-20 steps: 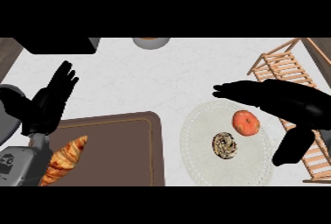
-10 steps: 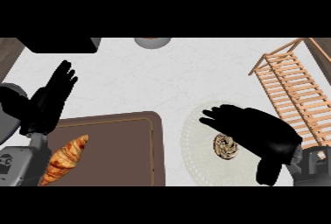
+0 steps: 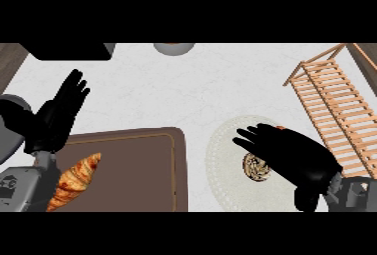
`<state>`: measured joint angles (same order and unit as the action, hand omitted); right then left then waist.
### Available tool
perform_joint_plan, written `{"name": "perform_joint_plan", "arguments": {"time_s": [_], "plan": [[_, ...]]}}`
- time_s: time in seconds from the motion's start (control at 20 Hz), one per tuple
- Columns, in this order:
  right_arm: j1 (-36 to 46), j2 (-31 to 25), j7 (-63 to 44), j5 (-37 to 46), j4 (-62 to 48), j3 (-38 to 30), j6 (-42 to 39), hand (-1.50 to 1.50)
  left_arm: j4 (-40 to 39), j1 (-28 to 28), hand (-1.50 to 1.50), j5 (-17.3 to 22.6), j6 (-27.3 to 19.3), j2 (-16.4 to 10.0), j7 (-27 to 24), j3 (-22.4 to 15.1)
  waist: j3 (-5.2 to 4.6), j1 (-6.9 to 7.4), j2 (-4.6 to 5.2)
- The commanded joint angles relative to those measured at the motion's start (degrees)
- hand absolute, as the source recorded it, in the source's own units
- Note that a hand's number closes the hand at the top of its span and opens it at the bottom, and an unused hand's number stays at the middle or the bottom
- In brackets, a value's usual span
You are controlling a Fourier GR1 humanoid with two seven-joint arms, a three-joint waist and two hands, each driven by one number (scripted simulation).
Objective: Pick the cupcake from the placemat and place it in the tiered shelf
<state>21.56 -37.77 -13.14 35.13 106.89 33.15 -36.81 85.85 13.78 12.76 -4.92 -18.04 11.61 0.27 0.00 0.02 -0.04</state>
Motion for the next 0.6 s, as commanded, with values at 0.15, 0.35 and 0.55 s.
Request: {"name": "perform_joint_plan", "arguments": {"time_s": [0.15,0.35,0.55], "plan": [[-6.02,3.32,4.53,8.98,-2.25,0.30,1.25,-1.50,0.87,0.26,0.00,-1.83,0.95,0.83,0.59,1.55,0.01,0.00,0.05],[-1.19,8.20,4.76,9.63,-6.11,-3.05,-3.50,-1.50,2.36,1.56,0.00,-2.02,1.10,1.65,4.17,1.75,0.00,0.17,0.07],[-9.47,5.84,10.46,14.90,-4.70,-2.36,4.12,-1.50,-3.49,1.07,0.00,-4.51,1.81,3.22,-2.73,2.28,0.00,-0.23,0.06]]}}
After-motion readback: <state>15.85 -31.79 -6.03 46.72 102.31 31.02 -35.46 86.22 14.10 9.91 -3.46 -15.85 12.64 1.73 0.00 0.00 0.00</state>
